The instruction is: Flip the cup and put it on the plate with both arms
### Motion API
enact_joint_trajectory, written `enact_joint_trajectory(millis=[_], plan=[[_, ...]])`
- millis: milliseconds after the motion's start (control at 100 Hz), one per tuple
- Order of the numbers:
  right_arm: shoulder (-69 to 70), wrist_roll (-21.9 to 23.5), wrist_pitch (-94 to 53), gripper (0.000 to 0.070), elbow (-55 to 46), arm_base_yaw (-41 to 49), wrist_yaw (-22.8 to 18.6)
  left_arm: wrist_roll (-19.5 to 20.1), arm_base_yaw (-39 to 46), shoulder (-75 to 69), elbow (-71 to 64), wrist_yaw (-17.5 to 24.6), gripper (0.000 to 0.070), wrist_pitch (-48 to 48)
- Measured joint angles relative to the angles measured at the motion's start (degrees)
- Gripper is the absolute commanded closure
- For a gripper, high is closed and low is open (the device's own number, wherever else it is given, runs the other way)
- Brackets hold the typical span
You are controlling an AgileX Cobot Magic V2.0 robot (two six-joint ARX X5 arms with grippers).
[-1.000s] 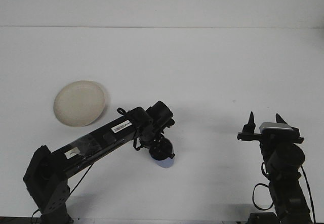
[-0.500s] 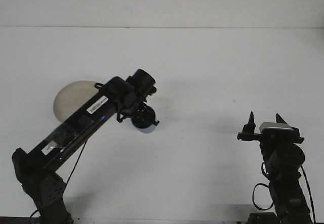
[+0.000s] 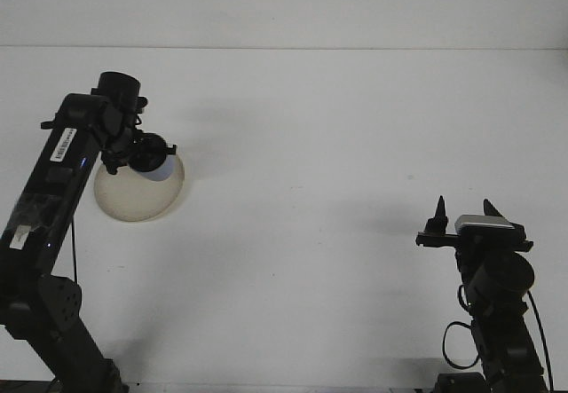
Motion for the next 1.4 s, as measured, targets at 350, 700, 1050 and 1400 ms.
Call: enact_joint_trajectory(millis=[350, 700, 1050, 1400], plan=[[0.0, 0.0, 0.0, 0.0163, 0.0, 0.0, 0.0, 0.0, 7.0, 5.1, 0.0, 0.0, 0.0689, 0.2], [0.0, 0.0, 0.0, 0.0163, 0.0, 0.0, 0.0, 0.0, 8.3, 11.4, 0.0, 0.9, 0.0688, 0.5], [0.0, 0.0, 0.0, 0.0163, 0.0, 0.0, 0.0, 0.0, 8.4, 12.8, 0.0, 2.2, 0.0493, 1.0], [0.0, 0.0, 0.0, 0.0163, 0.0, 0.0, 0.0, -0.2, 8.4, 9.9, 0.0, 2.4, 0.0306, 2.1]])
